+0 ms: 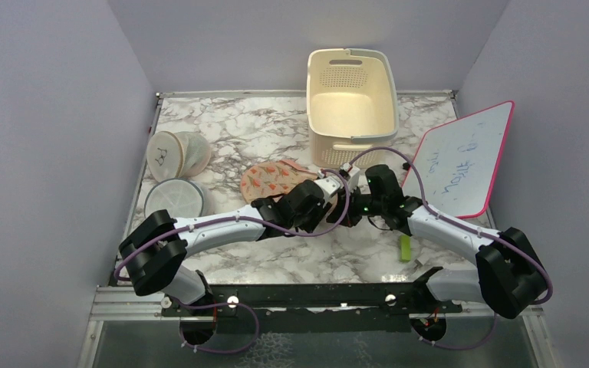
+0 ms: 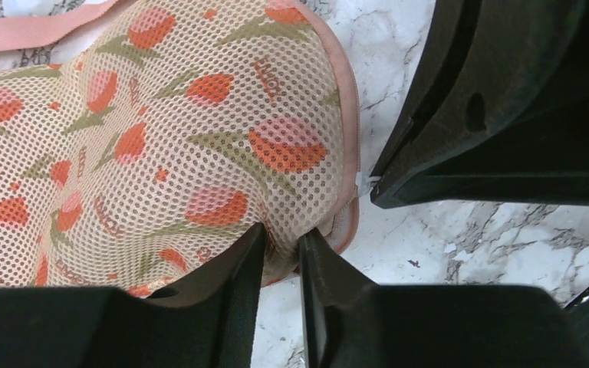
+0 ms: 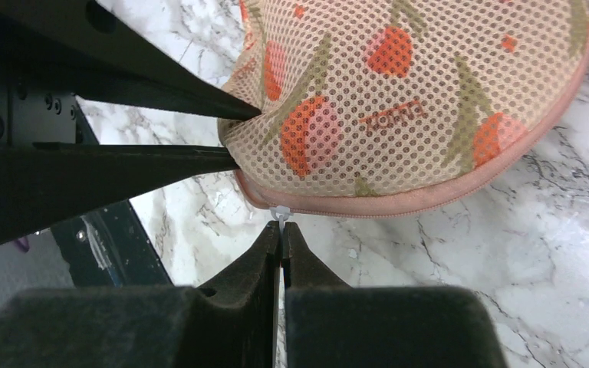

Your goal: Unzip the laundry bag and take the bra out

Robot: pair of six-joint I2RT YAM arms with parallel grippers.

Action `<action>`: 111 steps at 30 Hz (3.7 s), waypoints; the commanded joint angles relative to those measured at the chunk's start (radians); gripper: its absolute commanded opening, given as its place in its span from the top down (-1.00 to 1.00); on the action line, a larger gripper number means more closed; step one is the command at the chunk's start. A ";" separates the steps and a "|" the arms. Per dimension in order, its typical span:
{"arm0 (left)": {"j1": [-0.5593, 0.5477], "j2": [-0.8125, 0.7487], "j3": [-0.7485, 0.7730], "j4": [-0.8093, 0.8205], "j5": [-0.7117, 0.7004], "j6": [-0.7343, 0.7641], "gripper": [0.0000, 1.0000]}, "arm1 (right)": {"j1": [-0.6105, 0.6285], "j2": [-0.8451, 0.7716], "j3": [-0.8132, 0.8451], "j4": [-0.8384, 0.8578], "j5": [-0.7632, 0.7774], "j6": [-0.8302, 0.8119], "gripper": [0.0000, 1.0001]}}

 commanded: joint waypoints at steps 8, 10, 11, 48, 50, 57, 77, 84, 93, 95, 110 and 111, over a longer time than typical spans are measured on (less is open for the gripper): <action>-0.008 -0.105 -0.054 -0.050 -0.062 0.015 1.00 | 0.003 -0.063 0.051 -0.081 0.317 0.016 0.98; -0.008 -0.134 -0.072 -0.056 -0.037 0.035 1.00 | 0.001 -0.037 0.069 -0.094 0.341 0.015 0.98; -0.009 -0.150 -0.080 -0.060 -0.027 0.043 1.00 | 0.000 -0.021 0.080 -0.102 0.356 0.015 0.98; -0.031 -0.081 0.040 -0.022 0.074 -0.218 -0.66 | -0.047 -0.038 -0.001 0.022 -0.111 0.000 0.98; -0.031 -0.063 0.047 -0.015 0.080 -0.225 -0.69 | -0.047 -0.043 -0.004 0.024 -0.107 -0.002 0.98; -0.029 -0.025 0.044 0.012 0.091 -0.206 -0.54 | -0.047 -0.059 -0.005 0.016 -0.093 -0.004 0.98; -0.029 0.016 0.081 -0.044 0.039 -0.154 0.48 | -0.047 -0.075 -0.006 0.000 -0.063 -0.010 0.98; -0.030 -0.030 0.048 -0.076 0.091 -0.105 0.94 | -0.047 -0.046 0.011 -0.012 -0.034 -0.014 0.98; -0.030 -0.133 -0.020 -0.083 0.165 0.004 1.00 | -0.047 0.038 0.064 0.000 0.083 0.002 0.98; -0.031 -0.161 -0.035 -0.083 0.168 0.018 1.00 | -0.047 0.061 0.088 0.008 0.102 -0.001 0.98; -0.031 -0.218 -0.102 -0.072 0.173 -0.040 0.94 | -0.050 0.115 0.183 0.022 0.134 -0.002 0.98; -0.031 -0.214 -0.104 -0.071 0.171 -0.045 0.82 | -0.050 0.097 0.175 0.020 0.113 -0.008 0.98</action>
